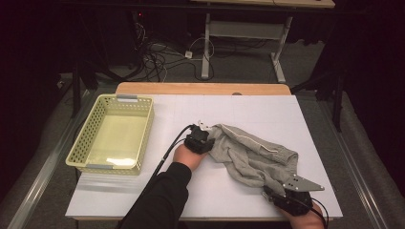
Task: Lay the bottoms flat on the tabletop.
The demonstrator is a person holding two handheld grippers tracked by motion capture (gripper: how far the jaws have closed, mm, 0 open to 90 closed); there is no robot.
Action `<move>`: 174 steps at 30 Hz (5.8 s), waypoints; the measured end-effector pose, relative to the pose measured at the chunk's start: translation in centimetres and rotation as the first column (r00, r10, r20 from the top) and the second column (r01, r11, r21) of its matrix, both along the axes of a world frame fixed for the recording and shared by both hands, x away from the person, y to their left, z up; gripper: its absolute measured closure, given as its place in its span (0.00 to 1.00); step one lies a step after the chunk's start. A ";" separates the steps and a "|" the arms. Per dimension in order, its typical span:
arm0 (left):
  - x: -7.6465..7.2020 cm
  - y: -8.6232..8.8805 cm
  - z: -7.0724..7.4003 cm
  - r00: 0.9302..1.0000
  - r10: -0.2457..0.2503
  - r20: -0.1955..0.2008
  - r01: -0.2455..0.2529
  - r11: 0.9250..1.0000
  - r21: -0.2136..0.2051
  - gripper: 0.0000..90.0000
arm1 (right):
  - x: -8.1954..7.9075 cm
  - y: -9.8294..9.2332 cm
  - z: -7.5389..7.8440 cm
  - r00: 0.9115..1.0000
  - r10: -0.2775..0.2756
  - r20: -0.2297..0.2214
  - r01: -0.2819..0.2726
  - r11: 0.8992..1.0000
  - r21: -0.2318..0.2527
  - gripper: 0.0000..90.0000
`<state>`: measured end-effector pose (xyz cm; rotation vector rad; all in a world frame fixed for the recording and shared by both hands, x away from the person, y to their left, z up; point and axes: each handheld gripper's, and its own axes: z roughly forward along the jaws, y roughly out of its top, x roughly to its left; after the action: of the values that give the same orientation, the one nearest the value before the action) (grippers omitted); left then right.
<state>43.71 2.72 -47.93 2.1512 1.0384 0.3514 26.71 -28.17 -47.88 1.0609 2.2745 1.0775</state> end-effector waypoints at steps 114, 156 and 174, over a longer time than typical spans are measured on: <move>-7.1 3.6 3.4 0.979 -0.155 0.133 0.171 0.979 -0.115 0.89 | -1.2 -1.9 1.7 0.990 -0.113 0.079 0.101 0.985 0.143 0.46; -8.4 10.0 -0.5 1.000 -0.031 -0.004 0.030 0.991 -0.131 0.33 | 1.6 -4.2 0.1 0.975 -0.209 -0.069 0.211 0.977 0.019 0.64; -9.7 9.8 -0.5 0.984 -0.175 -0.039 0.166 0.973 -0.159 0.86 | 1.1 -5.1 0.7 0.985 -0.171 0.010 0.170 0.983 0.066 0.95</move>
<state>34.05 12.54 -48.41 2.0993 0.8714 0.1288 27.85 -33.27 -47.15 1.2440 2.1045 1.0917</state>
